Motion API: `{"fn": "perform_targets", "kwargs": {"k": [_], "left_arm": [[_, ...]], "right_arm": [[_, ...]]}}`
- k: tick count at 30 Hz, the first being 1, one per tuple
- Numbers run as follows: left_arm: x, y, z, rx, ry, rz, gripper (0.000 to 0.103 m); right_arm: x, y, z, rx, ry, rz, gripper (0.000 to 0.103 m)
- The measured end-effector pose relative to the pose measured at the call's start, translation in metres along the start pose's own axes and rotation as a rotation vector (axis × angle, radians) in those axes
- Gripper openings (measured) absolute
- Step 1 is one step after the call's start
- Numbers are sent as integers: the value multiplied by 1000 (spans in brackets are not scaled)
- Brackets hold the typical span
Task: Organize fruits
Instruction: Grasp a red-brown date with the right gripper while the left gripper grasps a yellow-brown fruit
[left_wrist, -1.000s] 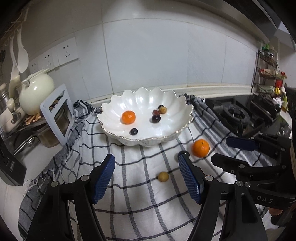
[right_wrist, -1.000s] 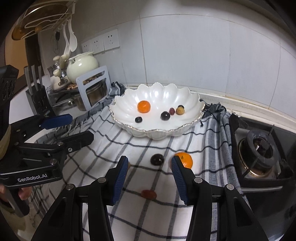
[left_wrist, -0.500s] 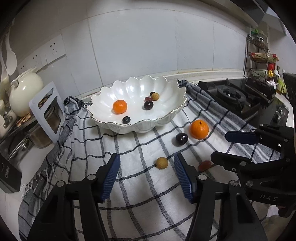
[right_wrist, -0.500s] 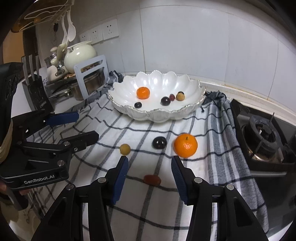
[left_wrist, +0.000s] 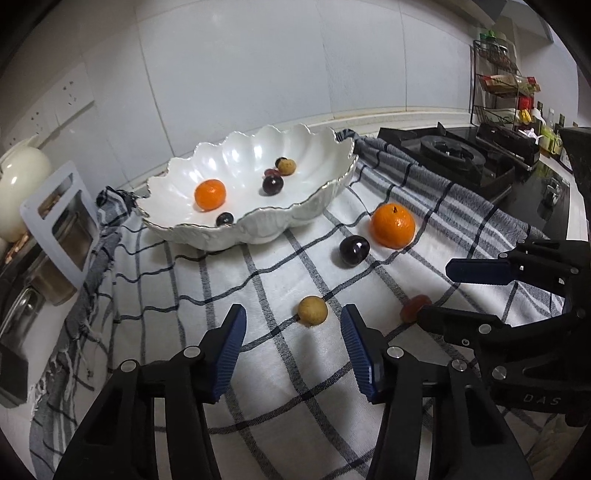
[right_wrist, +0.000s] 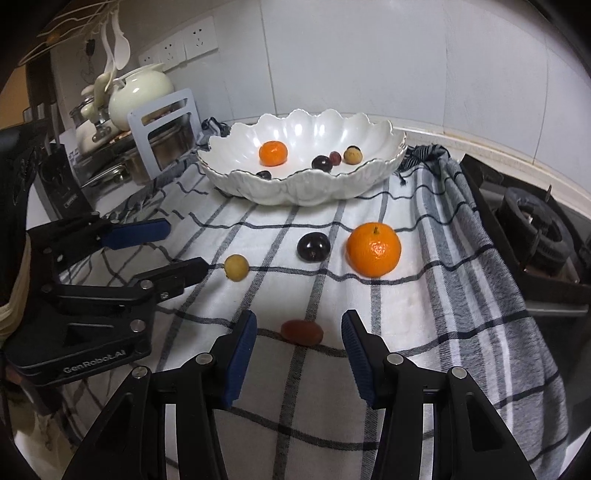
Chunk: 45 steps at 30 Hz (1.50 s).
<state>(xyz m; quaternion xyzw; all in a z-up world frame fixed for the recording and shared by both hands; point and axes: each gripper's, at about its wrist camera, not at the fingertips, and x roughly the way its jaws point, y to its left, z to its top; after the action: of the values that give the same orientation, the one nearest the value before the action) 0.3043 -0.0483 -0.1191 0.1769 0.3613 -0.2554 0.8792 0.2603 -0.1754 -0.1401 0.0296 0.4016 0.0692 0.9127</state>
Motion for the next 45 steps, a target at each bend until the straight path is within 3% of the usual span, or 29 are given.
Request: {"fn": "perform_targets", "kwargs": {"k": [10, 17, 21, 31, 45], "left_arm": [[30, -2, 0, 22, 43, -34, 47], [42, -3, 0, 19, 58, -35, 44], [47, -4, 0, 18, 78, -44, 38], [48, -8, -2, 23, 91, -54, 24], [28, -5, -1, -66, 75, -58, 24]], "right_arm": [[18, 0, -2, 12, 23, -1, 48], [27, -3, -5, 25, 50, 6, 42], [31, -4, -6, 27, 62, 15, 38], [31, -7, -6, 24, 60, 25, 30], [19, -8, 0, 15, 27, 34, 29]]}}
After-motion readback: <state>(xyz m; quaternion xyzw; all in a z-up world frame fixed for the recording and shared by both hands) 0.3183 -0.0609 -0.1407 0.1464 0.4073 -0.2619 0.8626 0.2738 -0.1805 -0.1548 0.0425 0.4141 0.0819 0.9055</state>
